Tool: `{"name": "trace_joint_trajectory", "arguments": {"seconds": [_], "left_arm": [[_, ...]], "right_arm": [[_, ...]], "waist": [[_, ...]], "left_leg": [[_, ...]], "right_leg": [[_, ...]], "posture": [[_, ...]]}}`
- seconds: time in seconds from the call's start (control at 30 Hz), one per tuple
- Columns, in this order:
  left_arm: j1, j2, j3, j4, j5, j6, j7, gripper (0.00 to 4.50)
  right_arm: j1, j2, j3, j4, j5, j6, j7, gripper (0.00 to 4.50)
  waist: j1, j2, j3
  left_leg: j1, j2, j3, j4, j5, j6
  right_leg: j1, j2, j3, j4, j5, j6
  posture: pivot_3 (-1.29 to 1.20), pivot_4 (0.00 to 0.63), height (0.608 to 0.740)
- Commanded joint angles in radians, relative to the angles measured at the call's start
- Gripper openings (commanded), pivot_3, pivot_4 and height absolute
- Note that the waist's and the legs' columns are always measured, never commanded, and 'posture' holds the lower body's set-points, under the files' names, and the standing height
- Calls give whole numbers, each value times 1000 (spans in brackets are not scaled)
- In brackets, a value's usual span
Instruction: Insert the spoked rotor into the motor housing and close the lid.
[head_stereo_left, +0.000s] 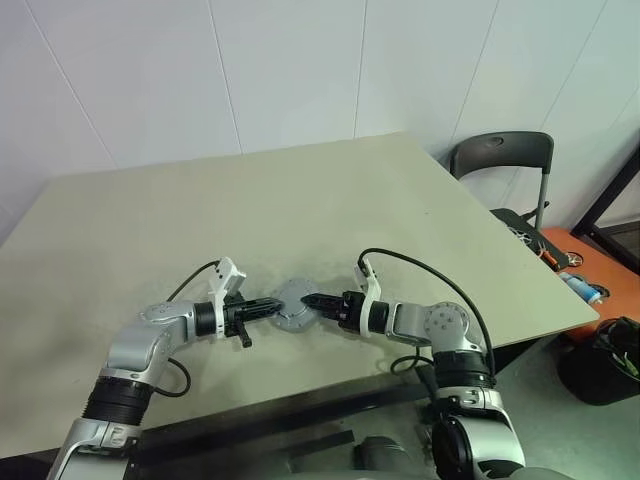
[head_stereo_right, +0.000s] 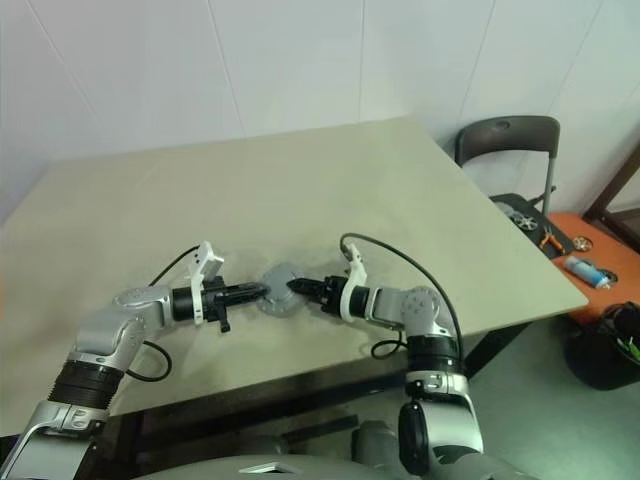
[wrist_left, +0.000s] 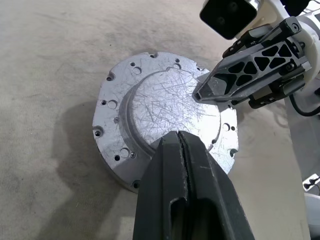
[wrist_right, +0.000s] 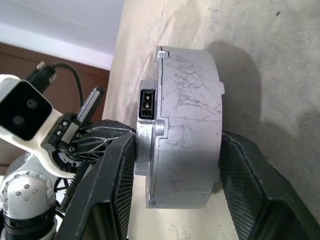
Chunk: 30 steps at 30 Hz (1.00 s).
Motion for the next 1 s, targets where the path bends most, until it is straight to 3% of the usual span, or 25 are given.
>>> {"name": "trace_joint_trajectory", "arguments": {"seconds": [0.03, 0.17, 0.33, 0.5, 0.77, 0.87, 1.0], "left_arm": [[-3, 0, 28, -1, -12, 34, 28, 0], [-25, -5, 95, 9, -48, 52, 61, 0], [-53, 12, 163, 1, -84, 94, 88, 0], [-84, 27, 231, -3, -123, 132, 122, 0], [-124, 33, 309, 3, -166, 188, 190, 0], [-125, 30, 327, -3, -184, 217, 218, 0], [-79, 31, 382, -14, -215, 252, 267, 0]], "right_arm": [[-18, 26, -46, 64, -6, -28, -56, 2128], [-54, 49, -149, 189, 20, -99, -84, 2114], [-57, 54, -165, 276, 9, -160, -80, 2110], [-31, 80, -156, 263, 39, -127, -67, 2110], [-30, 119, -180, 181, 132, -64, -70, 2110], [-48, 135, -202, 143, 177, -42, -81, 2110], [-133, 163, -273, 117, 256, -60, -124, 2110]], "waist": [[-2, 0, 0], [-6, 1, 1], [-23, -2, 0], [-30, -2, 1], [-30, -2, 3], [-30, -3, 3], [-38, -4, 3]], "left_leg": [[0, 0, 0, 0, 0, 0], [0, 0, 0, 0, 0, 0], [-1, 1, 0, 0, 0, 0], [11, 1, 0, -2, 0, 0], [10, 1, -1, -5, 0, 0], [5, 1, -1, -9, 0, 0], [-13, 1, 0, -9, 1, -2]], "right_leg": [[0, 0, 0, 0, 0, 0], [-1, 1, 0, 0, 0, 0], [-1, 1, 0, 1, 0, 0], [10, 1, 0, -2, -1, 0], [9, 1, 0, -5, -1, 1], [3, 1, 0, -5, -1, 0], [-20, -1, 3, 1, 2, -5]], "posture": [[0, 0, 740], [0, 0, 740], [0, 0, 740], [0, 0, 740], [0, 0, 740], [0, 0, 740], [0, 0, 740]]}}
